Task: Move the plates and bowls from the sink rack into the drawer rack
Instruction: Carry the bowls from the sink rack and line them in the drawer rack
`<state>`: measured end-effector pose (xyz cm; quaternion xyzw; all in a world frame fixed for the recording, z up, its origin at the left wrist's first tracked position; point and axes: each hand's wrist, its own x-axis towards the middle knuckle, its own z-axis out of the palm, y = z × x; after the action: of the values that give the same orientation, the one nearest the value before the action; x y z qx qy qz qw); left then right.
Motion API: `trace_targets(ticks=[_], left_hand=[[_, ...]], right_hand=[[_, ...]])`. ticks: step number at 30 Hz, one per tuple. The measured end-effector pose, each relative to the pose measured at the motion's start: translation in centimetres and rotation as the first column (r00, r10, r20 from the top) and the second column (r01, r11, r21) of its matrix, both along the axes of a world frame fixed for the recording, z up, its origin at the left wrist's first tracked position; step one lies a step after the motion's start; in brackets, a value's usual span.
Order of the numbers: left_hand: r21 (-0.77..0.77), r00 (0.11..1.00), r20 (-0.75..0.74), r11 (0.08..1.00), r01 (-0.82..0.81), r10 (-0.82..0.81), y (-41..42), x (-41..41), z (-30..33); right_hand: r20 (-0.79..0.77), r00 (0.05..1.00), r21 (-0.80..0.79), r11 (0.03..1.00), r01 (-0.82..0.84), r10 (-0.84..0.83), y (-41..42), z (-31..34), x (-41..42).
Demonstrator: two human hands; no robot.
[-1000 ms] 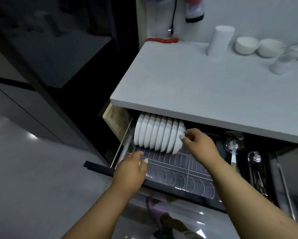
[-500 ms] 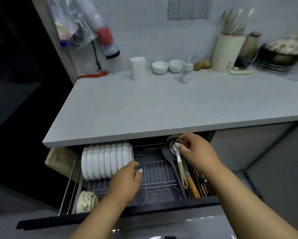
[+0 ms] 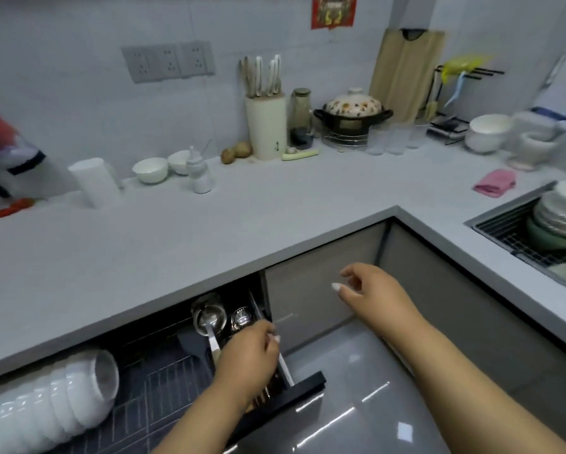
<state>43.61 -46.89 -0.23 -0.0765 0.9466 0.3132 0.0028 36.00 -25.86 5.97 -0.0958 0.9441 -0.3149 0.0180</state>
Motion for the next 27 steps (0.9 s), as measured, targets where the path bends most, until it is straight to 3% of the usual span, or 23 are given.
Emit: trace_targets(ticks=[7,13,27], left_hand=[[-0.003,0.984,0.062,0.986,0.169,-0.169,12.6,-6.0,-2.4],[-0.043,0.945,0.063,0.945,0.325,-0.322,21.7,-10.4,-1.7],[-0.09,0.82,-0.119,0.828,0.553,-0.56,32.8,-22.6,-0.5]], right_hand=[[0.021,0.986,0.053,0.985,0.166,-0.167,13.2,-0.9,-3.3],[0.011,0.938,0.005,0.938,0.346,-0.346,22.8,-1.1,-4.0],[0.069,0.784,0.001,0.786,0.619,-0.617,33.1,-1.8,-7.2]])
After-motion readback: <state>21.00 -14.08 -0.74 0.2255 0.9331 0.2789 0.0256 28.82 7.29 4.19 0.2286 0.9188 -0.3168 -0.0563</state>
